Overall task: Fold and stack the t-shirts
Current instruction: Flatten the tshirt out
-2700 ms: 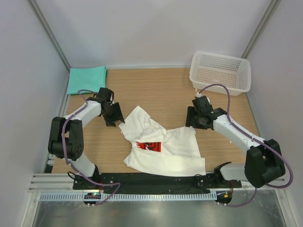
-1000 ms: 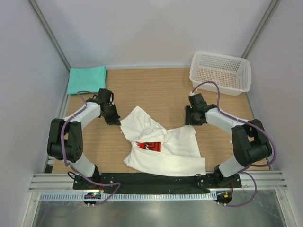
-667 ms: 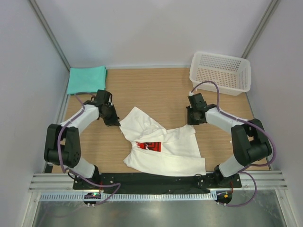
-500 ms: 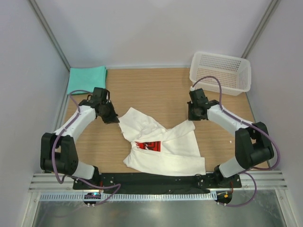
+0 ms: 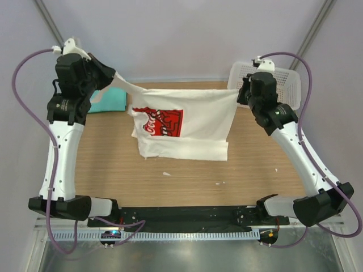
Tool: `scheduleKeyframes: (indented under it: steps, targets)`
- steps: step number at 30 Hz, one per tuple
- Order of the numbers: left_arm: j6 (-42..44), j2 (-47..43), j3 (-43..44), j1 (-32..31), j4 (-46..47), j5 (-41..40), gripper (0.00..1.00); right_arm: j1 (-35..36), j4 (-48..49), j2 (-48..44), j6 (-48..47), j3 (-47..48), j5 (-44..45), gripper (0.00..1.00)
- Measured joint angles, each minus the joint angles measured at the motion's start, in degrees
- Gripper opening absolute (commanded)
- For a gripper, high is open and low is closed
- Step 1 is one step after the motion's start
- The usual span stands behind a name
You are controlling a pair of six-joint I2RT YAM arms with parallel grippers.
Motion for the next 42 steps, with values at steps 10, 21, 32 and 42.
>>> scheduleKeyframes:
  steps: [10, 21, 32, 42]
  targets:
    - [8.79, -0.42, 14.47, -0.68, -0.85, -4.22, 0.0, 0.0, 3.23, -7.61, -1.07, 5.84, 0.02, 0.01]
    - [23.1, -8.52, 28.33, -12.07, -2.71, -11.76, 0.0, 0.0, 2.49, -25.9, -1.01, 9.29, -8.92, 0.01]
    - [36.39, -13.03, 38.82, -22.51, 4.63, -10.36, 0.0, 0.04, 1.77, -27.12, 2.93, 25.46, -12.35, 0.01]
    - [41.7, -15.72, 21.86, -22.73, 13.88, -10.78, 0.0, 0.04, -1.46, -25.94, 5.29, 16.17, -10.27, 0.01]
